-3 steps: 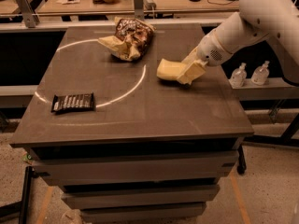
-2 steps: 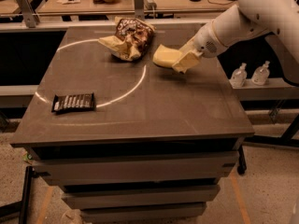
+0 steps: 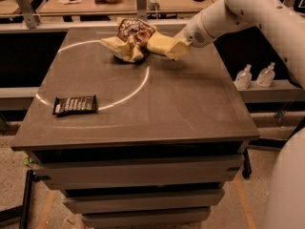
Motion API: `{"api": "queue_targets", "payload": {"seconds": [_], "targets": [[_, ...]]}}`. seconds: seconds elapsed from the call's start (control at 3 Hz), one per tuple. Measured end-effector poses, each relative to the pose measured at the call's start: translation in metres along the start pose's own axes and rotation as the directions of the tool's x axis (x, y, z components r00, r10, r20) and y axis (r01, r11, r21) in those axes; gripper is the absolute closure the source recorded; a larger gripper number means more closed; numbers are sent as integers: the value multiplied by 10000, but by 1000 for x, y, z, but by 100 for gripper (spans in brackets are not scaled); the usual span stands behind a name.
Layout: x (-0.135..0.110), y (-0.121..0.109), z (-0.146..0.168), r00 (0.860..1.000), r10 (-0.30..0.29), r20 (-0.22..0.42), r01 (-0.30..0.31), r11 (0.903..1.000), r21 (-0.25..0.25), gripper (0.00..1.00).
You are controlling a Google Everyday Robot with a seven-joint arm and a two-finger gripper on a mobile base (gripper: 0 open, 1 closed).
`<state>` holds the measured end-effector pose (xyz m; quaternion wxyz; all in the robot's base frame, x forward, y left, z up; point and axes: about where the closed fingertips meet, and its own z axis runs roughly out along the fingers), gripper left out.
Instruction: Move sponge near brown chip bag
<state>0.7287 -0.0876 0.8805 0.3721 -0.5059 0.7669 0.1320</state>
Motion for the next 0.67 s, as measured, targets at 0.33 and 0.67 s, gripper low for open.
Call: {"api": "queue_targets", "payload": {"seconds": [0.33,0.67], "targets": [[-12,-12,24,10000,-68,-40,68,10000,53,100],[-13,-11,27,10000,-80,-36,80,10000,8,82]]}}
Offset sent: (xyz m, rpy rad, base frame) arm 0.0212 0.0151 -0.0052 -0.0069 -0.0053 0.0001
